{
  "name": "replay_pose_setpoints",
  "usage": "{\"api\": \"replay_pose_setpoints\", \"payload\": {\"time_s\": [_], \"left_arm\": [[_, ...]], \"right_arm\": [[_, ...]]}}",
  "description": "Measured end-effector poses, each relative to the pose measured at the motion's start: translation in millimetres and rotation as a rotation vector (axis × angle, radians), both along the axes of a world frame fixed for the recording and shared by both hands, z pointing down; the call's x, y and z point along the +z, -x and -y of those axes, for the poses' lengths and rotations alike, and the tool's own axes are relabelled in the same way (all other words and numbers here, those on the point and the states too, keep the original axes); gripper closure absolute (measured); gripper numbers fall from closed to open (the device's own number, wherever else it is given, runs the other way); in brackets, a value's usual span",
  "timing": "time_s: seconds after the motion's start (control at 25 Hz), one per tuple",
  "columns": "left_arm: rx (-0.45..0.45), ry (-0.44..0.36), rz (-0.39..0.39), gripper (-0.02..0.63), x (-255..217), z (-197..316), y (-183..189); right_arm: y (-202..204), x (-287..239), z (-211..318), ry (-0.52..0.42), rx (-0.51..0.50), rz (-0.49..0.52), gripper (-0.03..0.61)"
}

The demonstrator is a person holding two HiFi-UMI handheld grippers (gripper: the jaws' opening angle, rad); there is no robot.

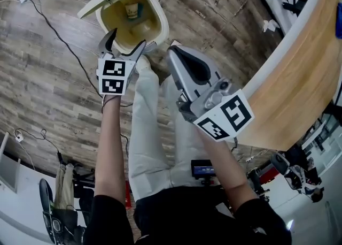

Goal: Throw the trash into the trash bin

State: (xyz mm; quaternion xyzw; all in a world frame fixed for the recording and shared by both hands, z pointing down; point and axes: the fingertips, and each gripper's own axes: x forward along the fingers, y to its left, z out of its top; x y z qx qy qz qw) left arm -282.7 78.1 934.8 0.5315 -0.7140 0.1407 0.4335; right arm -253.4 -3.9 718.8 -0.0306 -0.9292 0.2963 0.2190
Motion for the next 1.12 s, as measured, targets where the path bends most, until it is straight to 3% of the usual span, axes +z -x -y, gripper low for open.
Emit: {"api": "replay_pose_setpoints", "payload": {"time_s": [0.08, 0.12, 0.24, 0.4, 0.56, 0.68, 0.8, 0.92, 1.0, 1.12], "left_arm": [[0.02, 0.019, 0.032, 0.546, -14.8, -6.9, 3.2], [0.022, 0.006, 0.046, 0.609, -27.9, -8.4, 6.1], [0.019, -0.068, 0.059, 0.609, -79.8, -6.5, 13.5], [0.08, -0.184, 0.066, 0.609, -166.3, -0.4, 10.6], [0.128, -0.301, -0.012, 0.609, -284.9, -13.9, -35.8], [0.165, -0.422, -0.033, 0.609, -367.8, -30.1, -70.8], [0.228, -0.535, -0.024, 0.609, -433.0, -36.0, -96.8], [0.29, -0.584, 0.037, 0.609, -484.6, -36.3, -131.0], [0.305, -0.606, 0.101, 0.609, -513.7, -35.0, -143.2], [0.288, -0.634, 0.177, 0.609, -548.5, -40.7, -152.2]], "right_arm": [[-0.3, -11.4, -1.4, -0.006, -0.016, 0.022, 0.581], [-0.2, -21.2, -2.9, -0.012, -0.026, 0.035, 0.58], [-1.2, -53.7, -8.3, -0.041, -0.062, 0.058, 0.58], [-4.8, -103.3, -16.2, -0.06, -0.106, 0.063, 0.581], [-33.2, -176.1, -32.0, 0.015, -0.124, 0.03, 0.581], [-53.7, -228.0, -53.9, 0.037, -0.141, 0.071, 0.581], [-64.1, -265.5, -78.3, -0.05, -0.258, 0.154, 0.581], [-96.5, -295.0, -104.6, -0.223, -0.432, 0.217, 0.581], [-112.4, -313.0, -105.7, -0.3, -0.449, 0.255, 0.581], [-129.7, -344.1, -99.0, -0.294, -0.398, 0.34, 0.581]]}}
